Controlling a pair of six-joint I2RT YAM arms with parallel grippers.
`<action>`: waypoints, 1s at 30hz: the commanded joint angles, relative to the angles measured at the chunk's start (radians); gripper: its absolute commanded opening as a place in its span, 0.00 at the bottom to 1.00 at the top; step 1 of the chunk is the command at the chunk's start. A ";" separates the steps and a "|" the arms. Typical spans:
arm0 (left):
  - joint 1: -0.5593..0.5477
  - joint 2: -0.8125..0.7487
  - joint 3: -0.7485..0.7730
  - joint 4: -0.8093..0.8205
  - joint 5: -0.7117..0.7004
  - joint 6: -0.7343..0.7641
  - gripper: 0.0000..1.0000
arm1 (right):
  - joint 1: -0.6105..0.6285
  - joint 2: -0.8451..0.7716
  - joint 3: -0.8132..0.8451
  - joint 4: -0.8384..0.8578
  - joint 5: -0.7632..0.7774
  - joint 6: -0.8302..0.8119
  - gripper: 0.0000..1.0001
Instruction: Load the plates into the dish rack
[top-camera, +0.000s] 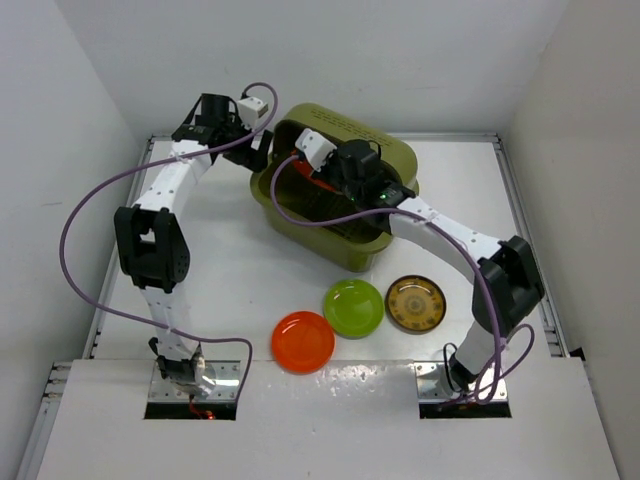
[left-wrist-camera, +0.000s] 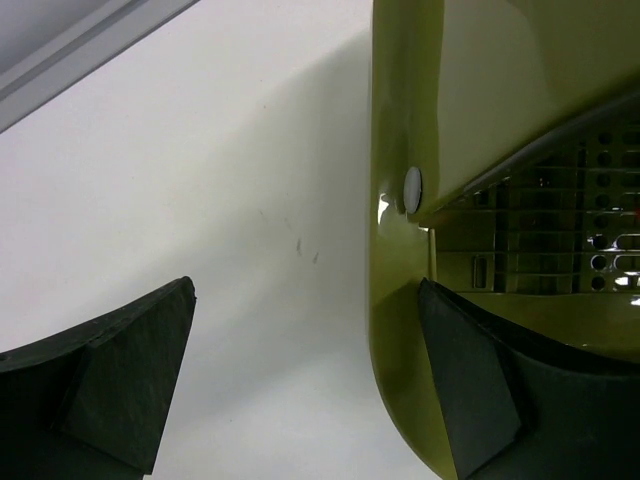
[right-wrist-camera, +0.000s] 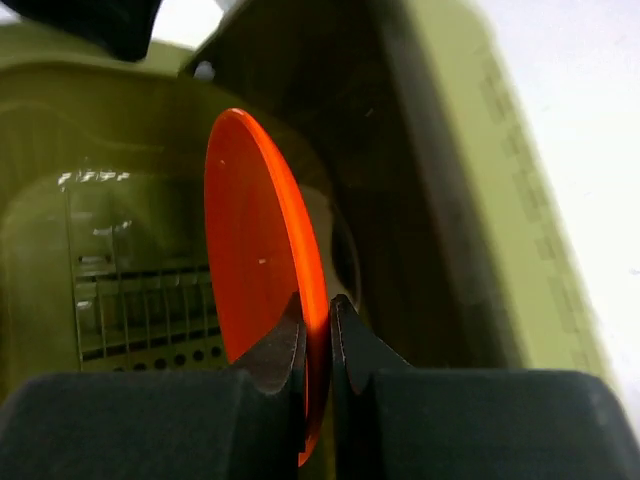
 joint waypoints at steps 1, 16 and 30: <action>-0.016 -0.014 -0.011 -0.008 0.049 -0.024 0.97 | -0.014 0.014 0.004 0.026 -0.036 0.033 0.00; -0.014 -0.023 -0.056 -0.091 0.018 0.049 0.95 | -0.053 0.264 0.091 0.196 0.087 -0.020 0.00; -0.005 -0.003 -0.056 -0.100 0.038 0.060 0.95 | -0.040 0.329 0.056 0.424 0.209 -0.021 0.00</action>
